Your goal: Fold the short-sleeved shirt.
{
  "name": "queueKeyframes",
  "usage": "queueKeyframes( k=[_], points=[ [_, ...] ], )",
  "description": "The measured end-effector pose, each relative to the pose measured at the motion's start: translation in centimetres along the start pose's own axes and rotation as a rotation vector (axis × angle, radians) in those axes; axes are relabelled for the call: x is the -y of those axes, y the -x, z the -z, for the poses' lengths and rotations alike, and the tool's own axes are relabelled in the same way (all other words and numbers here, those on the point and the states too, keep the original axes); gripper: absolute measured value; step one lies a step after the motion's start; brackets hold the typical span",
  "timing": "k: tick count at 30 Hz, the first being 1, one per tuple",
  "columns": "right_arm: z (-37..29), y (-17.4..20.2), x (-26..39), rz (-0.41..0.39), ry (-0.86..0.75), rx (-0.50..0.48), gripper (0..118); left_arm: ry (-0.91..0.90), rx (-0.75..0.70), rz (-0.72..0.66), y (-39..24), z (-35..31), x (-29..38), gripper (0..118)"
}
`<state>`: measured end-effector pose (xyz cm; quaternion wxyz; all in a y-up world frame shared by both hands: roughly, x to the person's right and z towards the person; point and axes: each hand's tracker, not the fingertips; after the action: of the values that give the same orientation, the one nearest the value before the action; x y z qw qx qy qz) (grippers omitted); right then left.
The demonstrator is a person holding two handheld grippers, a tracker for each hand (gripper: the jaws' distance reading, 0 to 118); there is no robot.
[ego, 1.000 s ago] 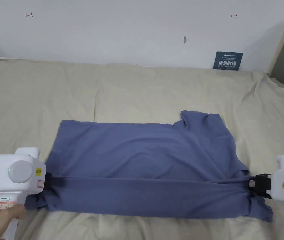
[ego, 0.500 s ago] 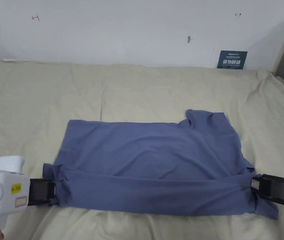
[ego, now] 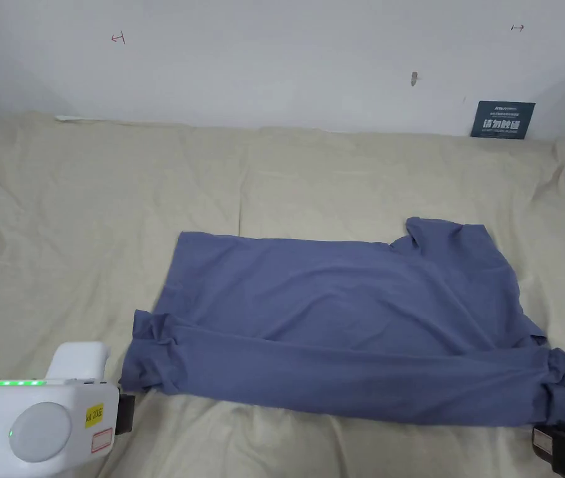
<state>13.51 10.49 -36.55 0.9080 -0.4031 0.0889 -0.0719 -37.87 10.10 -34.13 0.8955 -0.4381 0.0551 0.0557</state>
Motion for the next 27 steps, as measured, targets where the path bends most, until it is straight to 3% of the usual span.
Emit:
queueKeyframes(
  k=[1, 2, 5, 6, 7, 15, 17, 18, 19, 20, 22, 23, 24, 25, 26, 27],
  points=[
    [0.2, -0.2, -0.1, 0.015, 0.002, -0.003, 0, -0.012, -0.011, -0.002, 0.1, 0.6, -0.9, 20],
    [0.4, -0.3, -0.3, 0.023, 0.0, -0.002, 0, -0.015, -0.03, 0.0, 0.4, 1.1, -1.7, 52],
    [0.5, -0.5, -0.6, 0.037, -0.005, -0.003, 0, 0.007, -0.035, 0.03, 0.9, 3.7, -3.9, 86],
    [0.6, -0.6, -0.6, 0.042, -0.008, -0.008, 0, 0.028, -0.055, 0.035, 1.1, 4.3, -4.3, 107],
    [0.5, -0.7, -0.6, 0.052, -0.01, -0.005, 0, 0.012, -0.043, 0.028, 1.3, 4.8, -4.7, 109],
    [0.7, -2.3, -0.5, 0.081, 0.005, 0.021, 0, 0.075, -0.09, 0.013, 0.7, 7.4, -4.8, 104],
    [0.6, -2.7, -0.6, 0.077, 0.006, 0.038, 0, 0.06, -0.072, 0.043, -0.2, 6.3, -4.8, 74],
    [0.6, -2.9, -0.6, 0.076, 0.006, 0.044, 0, 0.011, -0.133, 0.082, -1.0, 5.7, -4.8, 52],
    [0.4, -3.3, -0.5, 0.083, 0.003, 0.048, 0, -0.006, -0.174, 0.119, -1.6, 5.5, -4.8, 9],
    [0.4, -3.7, -0.5, 0.094, 0.001, 0.046, 0, -0.01, -0.104, 0.133, -2.2, 5.7, -4.9, 7],
    [0.1, -4.3, -0.5, 0.106, -0.002, 0.047, 0, 0.023, -0.158, 0.13, -1.9, 5.7, -4.9, 7],
    [-0.1, -4.6, -0.4, 0.109, -0.009, 0.049, 8, 0.019, -0.161, 0.132, -1.7, 5.6, -4.8, 7],
    [-0.2, -4.9, -0.6, 0.105, -0.01, 0.055, 27, 0.021, -0.156, 0.127, -1.5, 5.4, -4.9, 7],
    [0.0, -5.2, -0.9, 0.1, -0.009, 0.057, 64, 0.016, -0.148, 0.115, -1.5, 5.2, -4.9, 7],
    [0.3, -5.6, -1.1, 0.083, 0.009, 0.055, 85, 0.014, -0.138, 0.105, -1.3, 5.0, -4.9, 7],
    [0.7, -5.6, -1.3, 0.069, 0.026, 0.063, 89, 0.017, -0.128, 0.094, -1.0, 5.0, -5.0, 7]
  ],
)
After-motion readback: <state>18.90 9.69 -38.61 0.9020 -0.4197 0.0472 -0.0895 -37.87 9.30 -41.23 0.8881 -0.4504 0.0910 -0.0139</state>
